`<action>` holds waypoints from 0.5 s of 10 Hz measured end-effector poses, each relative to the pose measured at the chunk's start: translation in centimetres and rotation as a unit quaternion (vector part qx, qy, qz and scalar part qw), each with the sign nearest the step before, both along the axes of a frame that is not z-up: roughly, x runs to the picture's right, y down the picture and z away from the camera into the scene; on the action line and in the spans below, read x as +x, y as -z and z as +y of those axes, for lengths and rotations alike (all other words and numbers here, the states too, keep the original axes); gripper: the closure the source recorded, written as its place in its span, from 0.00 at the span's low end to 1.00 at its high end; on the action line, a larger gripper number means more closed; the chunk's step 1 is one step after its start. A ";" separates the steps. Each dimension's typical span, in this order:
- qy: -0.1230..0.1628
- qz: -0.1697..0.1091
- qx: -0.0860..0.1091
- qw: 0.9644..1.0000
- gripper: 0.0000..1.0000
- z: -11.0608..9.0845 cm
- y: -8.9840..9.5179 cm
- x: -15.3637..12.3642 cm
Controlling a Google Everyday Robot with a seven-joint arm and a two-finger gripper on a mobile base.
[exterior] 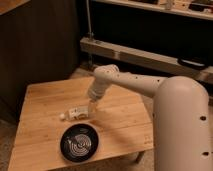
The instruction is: Place the bottle in the ceramic bowl
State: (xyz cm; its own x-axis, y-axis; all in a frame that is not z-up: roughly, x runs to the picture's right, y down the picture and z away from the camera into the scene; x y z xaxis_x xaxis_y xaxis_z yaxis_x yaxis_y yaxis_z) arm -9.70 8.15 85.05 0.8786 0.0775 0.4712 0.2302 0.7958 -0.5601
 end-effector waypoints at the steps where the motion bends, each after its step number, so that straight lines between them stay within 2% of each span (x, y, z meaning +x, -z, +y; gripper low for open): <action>1: 0.001 0.002 -0.003 1.000 0.35 0.2 -0.2 0.1; 5: 0.006 -0.004 -0.008 1.000 0.35 0.6 -0.5 0.0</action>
